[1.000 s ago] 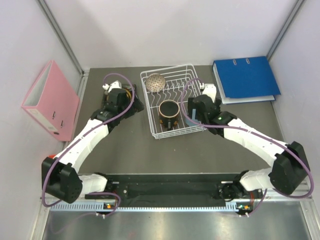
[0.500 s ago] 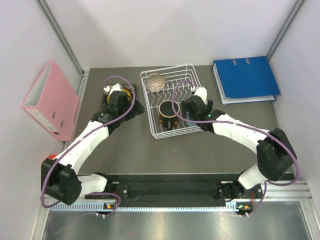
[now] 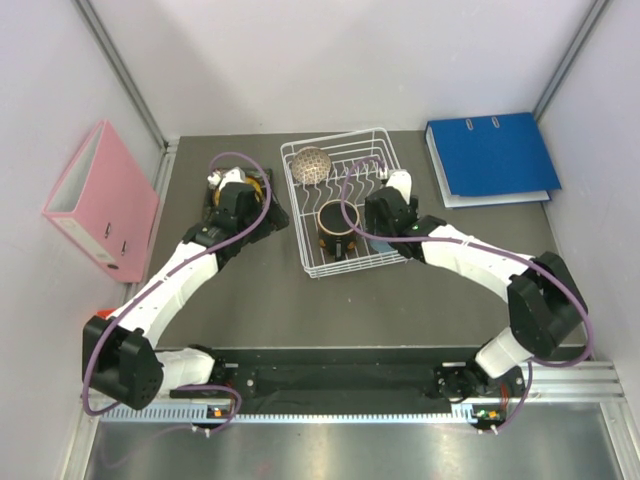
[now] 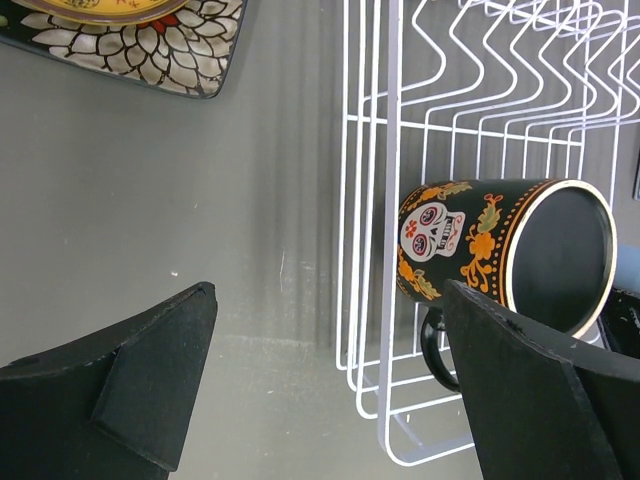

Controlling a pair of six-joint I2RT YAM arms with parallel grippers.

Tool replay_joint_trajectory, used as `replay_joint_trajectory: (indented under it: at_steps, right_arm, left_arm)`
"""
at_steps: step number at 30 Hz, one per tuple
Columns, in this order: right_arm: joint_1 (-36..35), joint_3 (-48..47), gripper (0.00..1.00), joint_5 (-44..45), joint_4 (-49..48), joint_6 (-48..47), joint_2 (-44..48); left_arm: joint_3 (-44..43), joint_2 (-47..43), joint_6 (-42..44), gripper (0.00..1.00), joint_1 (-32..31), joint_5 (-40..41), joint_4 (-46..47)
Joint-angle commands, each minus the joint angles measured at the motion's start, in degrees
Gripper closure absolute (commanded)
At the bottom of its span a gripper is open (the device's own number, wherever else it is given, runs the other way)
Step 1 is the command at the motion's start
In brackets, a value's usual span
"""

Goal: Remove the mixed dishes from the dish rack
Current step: Pick up the cup from the dish rack.

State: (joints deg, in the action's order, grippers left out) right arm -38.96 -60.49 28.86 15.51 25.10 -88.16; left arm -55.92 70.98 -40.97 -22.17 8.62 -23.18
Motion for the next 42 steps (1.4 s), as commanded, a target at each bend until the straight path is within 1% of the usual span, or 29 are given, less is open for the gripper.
replay_joint_trajectory:
  at_steps: [1, 3, 5, 8, 9, 12, 13, 21, 23, 24, 25, 26, 27, 28, 29, 30, 31, 32, 33, 34, 35, 36, 37, 38, 39, 40, 41, 42]
  right_arm:
    - [0.46, -2.35, 0.33, -0.12, -1.80, 0.21, -0.52]
    - [0.46, -2.09, 0.40, -0.03, -1.71, 0.21, -0.26]
    - [0.46, -1.48, 0.42, -0.12, -1.71, 0.12, 0.53]
    - [0.46, -0.77, 0.49, 0.05, -1.18, 0.03, 1.84]
    - [0.55, -0.60, 0.54, 0.05, -1.18, -0.14, 2.46]
    - [0.46, -0.59, 0.62, 0.67, 0.04, -0.32, 5.36]
    - [0.38, -1.12, 0.66, 0.76, 0.57, -0.49, 6.24]
    - [-2.17, -7.88, 0.66, 3.04, 6.46, -2.78, 17.92]
    - [-2.79, -8.94, 0.67, 1.56, 6.03, -2.52, 21.09]
    - [-2.70, -8.86, 0.73, -0.02, 5.33, -2.08, 22.32]
    - [-2.61, -7.73, 0.77, -3.78, 2.45, -1.64, 24.59]
    - [-2.26, -6.84, 0.86, -5.90, 0.77, -0.42, 25.75]
    - [-0.87, -4.92, 0.92, -8.53, -1.07, 0.55, 27.50]
    - [-0.07, -3.68, 0.97, -14.30, -3.01, 1.69, 28.30]
    - [0.98, -2.45, 1.00, -17.06, -7.46, 4.58, 29.09]
    - [1.86, 0.34, 1.00, -19.87, -9.77, 6.08, 29.88]
    - [3.96, 1.85, 1.00, -25.73, -12.23, 9.49, 31.02]
    - [5.02, 3.35, 1.00, -28.22, -18.26, 11.35, 31.64]
    - [6.17, 6.58, 1.00, -31.03, -21.19, 13.20, 32.17]
    - [8.53, 8.35, 1.00, -36.71, -25.22, 17.74, 32.96]
    - [9.85, 10.20, 1.00, -39.82, -33.01, 20.40, 32.96]
    - [12.13, 13.35, 1.00, -42.46, -37.61, 23.21, 32.62]
    - [13.11, 14.86, 1.00, -46.66, -41.57, 28.54, 32.27]
    - [13.73, 16.44, 1.00, -48.18, -50.49, 31.21, 32.00]
    - [14.95, 19.94, 1.00, -49.50, -55.71, 33.76, 30.95]
    - [15.40, 21.97, 1.00, -51.08, -61.24, 39.87, 30.33]
    - [15.93, 23.99, 1.00, -51.36, -67.91, 43.24, 29.46]
    - [16.80, 27.49, 1.00, -51.36, -78.85, 46.50, 26.75]
  left_arm:
    - [0.64, -0.93, -0.25, 0.01, -0.24, 0.52, 1.21]
    - [0.55, -1.02, -0.08, 0.01, -0.24, 0.52, 1.12]
    - [0.64, -1.02, -0.16, 0.01, -0.24, 0.43, 1.12]
    - [0.64, -1.11, -0.34, 0.02, -0.24, 0.26, 1.03]
    - [0.72, -1.28, -0.34, 0.02, -0.24, 0.34, 1.03]
    - [0.64, -1.72, -0.34, 0.02, -0.33, 1.04, 1.03]
    - [0.55, -1.90, -0.16, 0.02, -0.33, 1.22, 1.03]
    - [-2.08, -2.60, 0.19, 0.02, -0.33, 1.92, -0.46]
    - [-2.70, -3.30, -0.07, 0.02, -0.33, 1.84, -0.29]
    - [-2.70, -3.65, -0.16, 0.02, -0.33, 1.49, 0.06]
    - [-2.44, -4.18, -0.34, 0.01, -0.33, -0.08, 1.89]
    - [-1.13, -5.23, -0.25, 0.01, -0.24, -1.32, 4.00]
    - [-0.34, -5.93, -1.12, 0.01, -0.24, -2.37, 5.93]
    - [0.54, -6.64, -1.74, 0.01, -0.15, -5.69, 9.78]
    - [2.29, -8.21, -2.35, 0.01, -0.15, -7.29, 11.65]
    - [3.09, -9.18, -3.49, 0.01, -0.15, -8.87, 13.67]
    - [4.06, -10.15, -4.20, 0.02, -0.15, -11.67, 16.30]
    - [6.59, -12.16, -4.55, 0.04, -0.06, -17.09, 22.15]
    - [7.92, -12.88, -5.60, 0.06, 0.11, -20.19, 26.74]
    - [8.89, -13.58, -6.48, 0.06, 0.55, -22.92, 29.65]
    - [10.38, -14.20, -7.62, 0.06, 0.73, -27.91, 34.90]
    - [11.09, -14.46, -10.16, 0.05, 0.99, -29.96, 37.39]
    - [11.88, -14.64, -11.66, 0.05, 1.43, -32.07, 39.94]
    - [13.80, -15.08, -13.50, 0.05, 1.69, -34.79, 46.75]
    - [15.30, -15.34, -17.87, 0.05, 1.87, -36.38, 51.08]
    - [17.14, -16.04, -20.35, 0.05, 2.22, -37.00, 57.04]
    - [20.99, -16.22, -22.81, 0.06, 2.22, -37.10, 61.89]
    - [22.51, -16.31, -27.01, 0.05, 2.31, -36.23, 69.25]
